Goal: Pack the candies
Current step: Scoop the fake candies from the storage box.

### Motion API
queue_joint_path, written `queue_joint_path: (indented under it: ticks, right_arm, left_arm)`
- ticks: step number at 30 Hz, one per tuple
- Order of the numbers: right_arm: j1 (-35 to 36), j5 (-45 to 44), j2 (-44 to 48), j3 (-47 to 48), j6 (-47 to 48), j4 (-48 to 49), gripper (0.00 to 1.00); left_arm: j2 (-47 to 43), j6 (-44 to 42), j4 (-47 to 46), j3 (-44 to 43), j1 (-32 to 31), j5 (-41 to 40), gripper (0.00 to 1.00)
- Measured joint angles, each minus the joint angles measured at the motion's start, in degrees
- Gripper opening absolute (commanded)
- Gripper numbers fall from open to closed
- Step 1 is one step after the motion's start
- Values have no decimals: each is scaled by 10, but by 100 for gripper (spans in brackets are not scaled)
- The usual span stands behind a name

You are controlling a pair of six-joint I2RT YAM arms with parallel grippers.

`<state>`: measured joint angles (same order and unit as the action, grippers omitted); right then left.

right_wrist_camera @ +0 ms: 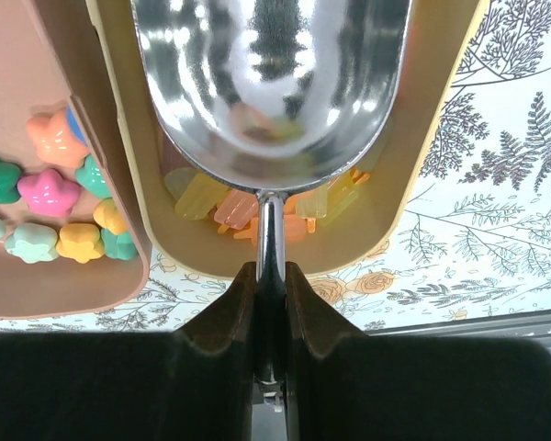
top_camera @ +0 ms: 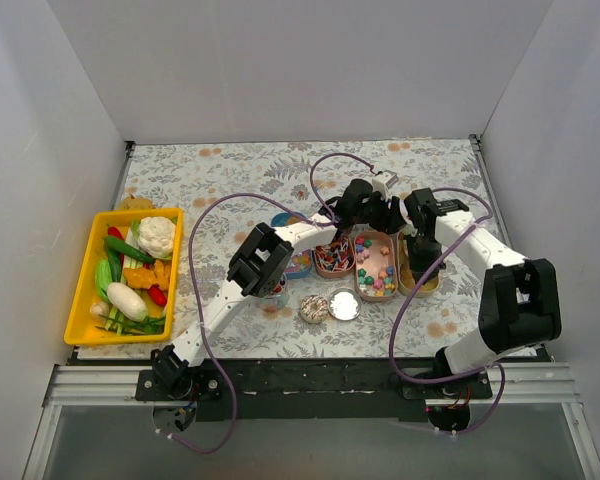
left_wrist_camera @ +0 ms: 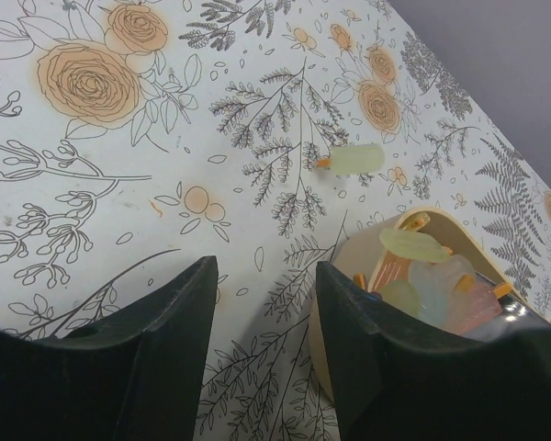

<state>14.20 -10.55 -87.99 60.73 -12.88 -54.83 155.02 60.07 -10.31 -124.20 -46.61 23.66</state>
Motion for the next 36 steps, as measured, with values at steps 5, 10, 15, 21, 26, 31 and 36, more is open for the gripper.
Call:
queue_joint_path:
  ticks: [5, 10, 15, 21, 26, 31, 36]
  right_arm:
    - [9, 2, 18, -24, 0, 13, 1]
    - [16, 4, 32, -38, -1, 14, 1]
    - [17, 4, 63, -53, -3, 17, 1]
    - [20, 4, 105, -73, -6, 18, 1]
    - [20, 4, 124, -73, -10, 19, 1]
    - [20, 4, 142, -78, -16, 19, 1]
    - [20, 6, 164, -82, -19, 17, 1]
  left_arm:
    - [0, 5, 5, -3, 0, 2, 47]
    - [0, 7, 9, -4, 0, 4, 47]
    - [0, 6, 9, -4, 2, 10, 47]
    - [-15, 6, 8, 19, 2, 24, 49]
    - [-34, 6, 9, 47, 3, 40, 50]
    - [-50, 5, 8, 70, 3, 51, 52]
    - [-54, 1, 9, 72, 3, 52, 56]
